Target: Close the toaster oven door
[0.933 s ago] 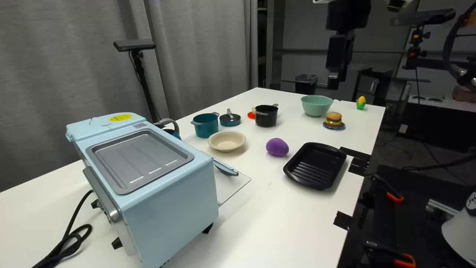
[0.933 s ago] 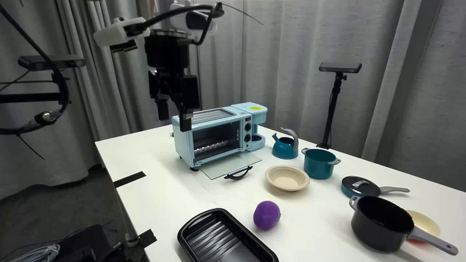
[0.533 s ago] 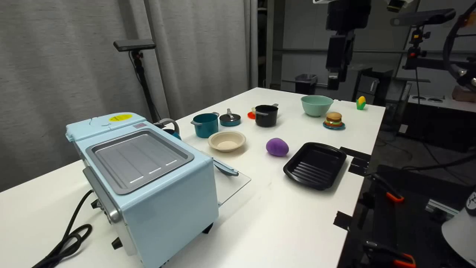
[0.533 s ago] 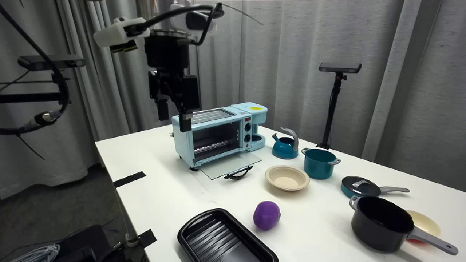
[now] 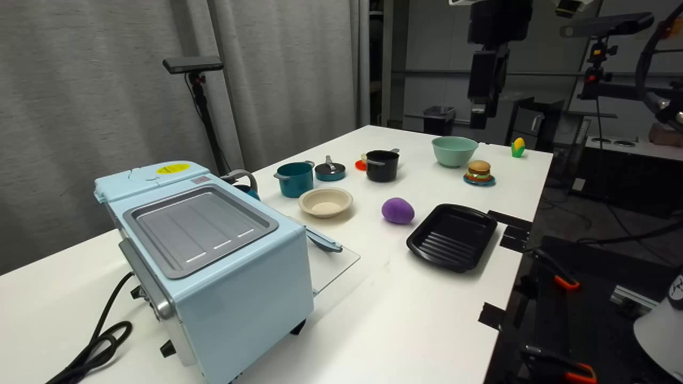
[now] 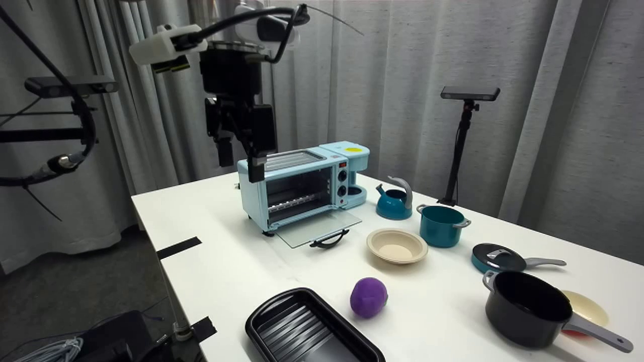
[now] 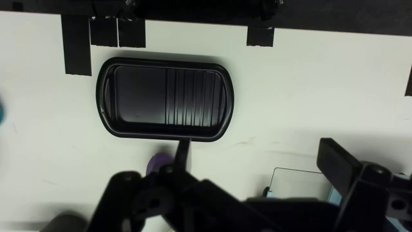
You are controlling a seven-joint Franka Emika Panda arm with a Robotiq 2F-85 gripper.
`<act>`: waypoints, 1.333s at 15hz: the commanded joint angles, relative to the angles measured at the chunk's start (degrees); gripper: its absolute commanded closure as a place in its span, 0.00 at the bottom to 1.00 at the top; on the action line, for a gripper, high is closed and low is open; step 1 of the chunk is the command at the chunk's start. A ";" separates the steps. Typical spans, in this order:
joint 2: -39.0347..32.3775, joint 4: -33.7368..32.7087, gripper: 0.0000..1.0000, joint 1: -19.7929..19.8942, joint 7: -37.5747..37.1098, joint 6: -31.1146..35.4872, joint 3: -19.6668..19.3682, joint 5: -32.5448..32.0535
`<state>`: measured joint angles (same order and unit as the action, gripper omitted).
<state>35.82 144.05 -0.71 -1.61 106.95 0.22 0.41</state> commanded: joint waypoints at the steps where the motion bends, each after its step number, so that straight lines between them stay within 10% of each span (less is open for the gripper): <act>1: -0.02 -0.11 0.00 0.21 0.11 -0.13 0.16 0.09; 20: 0.71 0.79 0.00 0.58 1.04 -0.01 -0.61 -0.25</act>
<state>35.82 144.11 -0.71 -1.61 106.95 0.21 0.41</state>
